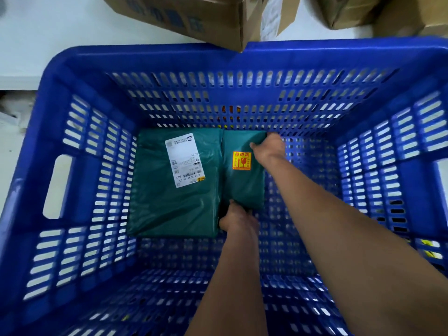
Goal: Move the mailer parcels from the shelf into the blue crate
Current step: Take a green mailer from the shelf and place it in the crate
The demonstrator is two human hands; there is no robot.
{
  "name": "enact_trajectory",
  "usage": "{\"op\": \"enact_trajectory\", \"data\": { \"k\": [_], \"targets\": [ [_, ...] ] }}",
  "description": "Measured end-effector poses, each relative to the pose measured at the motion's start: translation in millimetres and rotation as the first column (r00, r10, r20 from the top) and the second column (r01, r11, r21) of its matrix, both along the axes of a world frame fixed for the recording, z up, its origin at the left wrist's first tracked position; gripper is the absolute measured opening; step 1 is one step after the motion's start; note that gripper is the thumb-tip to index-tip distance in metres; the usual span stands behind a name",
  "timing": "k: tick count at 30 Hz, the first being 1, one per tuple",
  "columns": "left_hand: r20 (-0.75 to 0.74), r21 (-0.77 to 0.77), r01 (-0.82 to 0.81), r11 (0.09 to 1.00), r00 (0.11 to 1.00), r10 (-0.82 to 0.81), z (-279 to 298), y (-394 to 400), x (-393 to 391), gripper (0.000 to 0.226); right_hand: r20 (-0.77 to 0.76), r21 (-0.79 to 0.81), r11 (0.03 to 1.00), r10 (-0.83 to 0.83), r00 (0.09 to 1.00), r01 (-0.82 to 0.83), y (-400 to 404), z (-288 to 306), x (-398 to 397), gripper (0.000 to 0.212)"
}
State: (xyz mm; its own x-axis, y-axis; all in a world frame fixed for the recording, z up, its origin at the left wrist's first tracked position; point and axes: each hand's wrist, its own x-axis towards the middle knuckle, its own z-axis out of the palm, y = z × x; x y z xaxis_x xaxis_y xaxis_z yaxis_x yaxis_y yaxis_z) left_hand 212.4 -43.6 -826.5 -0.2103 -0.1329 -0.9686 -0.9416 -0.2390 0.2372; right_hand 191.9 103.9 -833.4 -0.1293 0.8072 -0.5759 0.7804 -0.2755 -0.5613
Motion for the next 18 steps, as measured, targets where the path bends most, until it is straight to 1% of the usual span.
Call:
{"op": "enact_trajectory", "data": {
  "k": [1,2,3,4,5,7,8,9,13,15,17,18],
  "targets": [
    [0.000,0.006,0.043,0.999,0.999,-0.043,-1.1,-3.3,2.5,0.048,-0.010,-0.011,0.999,-0.045,0.999,0.044,-0.4,-4.5,-2.6,0.037],
    [-0.015,0.025,0.094,0.995,0.995,-0.094,-2.4,-7.2,3.7,0.044,-0.042,-0.045,0.994,-0.100,0.994,0.098,-2.0,-7.0,-4.4,0.040],
    [-0.015,0.034,0.111,0.993,0.994,-0.111,-1.1,-9.1,3.1,0.042,-0.092,-0.087,0.985,-0.160,0.983,0.152,-3.1,-10.7,-5.4,0.046],
    [-0.027,0.034,0.090,0.995,0.996,-0.089,-2.9,-7.9,2.6,0.041,-0.137,-0.119,0.976,-0.200,0.970,0.185,-4.9,-14.4,-5.6,0.052],
    [-0.044,0.021,0.021,1.000,0.999,-0.020,-3.1,-6.3,0.9,0.042,-0.176,-0.135,0.969,-0.229,0.958,0.207,-5.7,-20.3,-5.1,0.054],
    [-0.071,-0.012,-0.048,0.999,0.996,0.048,-8.1,-1.9,0.6,0.043,-0.243,-0.171,0.958,-0.268,0.932,0.231,-9.6,-28.7,-1.3,0.045],
    [-0.069,-0.001,-0.062,0.998,0.996,0.062,-8.1,-1.4,0.6,0.042,-0.279,-0.210,0.947,-0.297,0.913,0.244,-12.8,-29.1,1.9,0.040],
    [-0.074,0.022,-0.070,0.997,0.995,0.072,-10.4,-1.8,1.3,0.042,-0.306,-0.250,0.937,-0.316,0.898,0.245,-15.4,-30.2,5.1,0.041],
    [-0.040,0.079,-0.076,0.994,0.996,0.079,-17.3,-4.3,5.9,0.040,-0.318,-0.307,0.929,-0.305,0.898,0.207,-14.5,-38.6,14.1,0.050],
    [-0.034,0.102,-0.108,0.989,0.993,0.112,-22.2,-4.4,4.7,0.033,-0.327,-0.319,0.920,-0.332,0.885,0.227,-13.2,-38.1,13.7,0.050],
    [0.018,0.138,-0.076,0.987,0.997,0.074,-17.9,-6.7,2.9,0.025,-0.336,-0.333,0.918,-0.329,0.883,0.215,-10.5,-40.8,14.5,0.047],
    [0.042,0.143,-0.071,0.987,0.997,0.066,-15.0,-8.1,2.7,0.026,-0.339,-0.345,0.918,-0.316,0.886,0.195,-8.7,-40.8,16.4,0.046]
  ]
}}
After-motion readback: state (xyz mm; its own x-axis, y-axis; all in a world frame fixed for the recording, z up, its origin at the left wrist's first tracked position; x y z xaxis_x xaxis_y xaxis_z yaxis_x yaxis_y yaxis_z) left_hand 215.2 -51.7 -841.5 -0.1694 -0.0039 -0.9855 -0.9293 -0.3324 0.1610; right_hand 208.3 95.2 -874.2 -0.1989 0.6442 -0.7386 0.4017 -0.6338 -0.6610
